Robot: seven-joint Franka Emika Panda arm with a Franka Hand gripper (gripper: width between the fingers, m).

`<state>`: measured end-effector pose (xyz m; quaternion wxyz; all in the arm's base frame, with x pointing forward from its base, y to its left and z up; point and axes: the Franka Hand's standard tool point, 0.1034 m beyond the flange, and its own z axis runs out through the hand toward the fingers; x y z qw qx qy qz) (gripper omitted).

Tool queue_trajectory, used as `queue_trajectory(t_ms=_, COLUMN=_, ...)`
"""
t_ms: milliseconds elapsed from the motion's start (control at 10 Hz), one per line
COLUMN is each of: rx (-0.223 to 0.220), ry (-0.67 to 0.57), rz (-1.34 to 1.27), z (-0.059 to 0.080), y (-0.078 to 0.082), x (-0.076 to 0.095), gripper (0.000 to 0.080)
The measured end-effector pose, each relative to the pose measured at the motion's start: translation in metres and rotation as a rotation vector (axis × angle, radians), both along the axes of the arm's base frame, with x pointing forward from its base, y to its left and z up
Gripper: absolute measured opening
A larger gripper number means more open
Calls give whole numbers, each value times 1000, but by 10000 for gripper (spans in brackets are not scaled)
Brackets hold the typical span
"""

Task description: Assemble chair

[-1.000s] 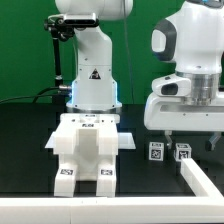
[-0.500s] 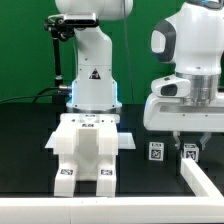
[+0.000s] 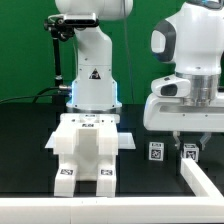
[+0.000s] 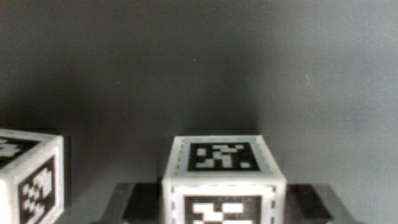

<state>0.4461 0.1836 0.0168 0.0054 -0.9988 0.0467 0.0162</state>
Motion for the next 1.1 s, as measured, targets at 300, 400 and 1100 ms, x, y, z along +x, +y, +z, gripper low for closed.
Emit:
queue_trajectory(t_ms=300, rx=13, ry=66, rz=102, z=57, y=-39, x=12, gripper=281)
queue_trajectory(t_ms=400, rx=26, ry=76, rz=109, z=83, y=-59, x=16, gripper=282)
queue_trajectory(t_ms=1100, rx=30, ry=52, rz=94, z=136, y=-93, x=46, gripper=282)
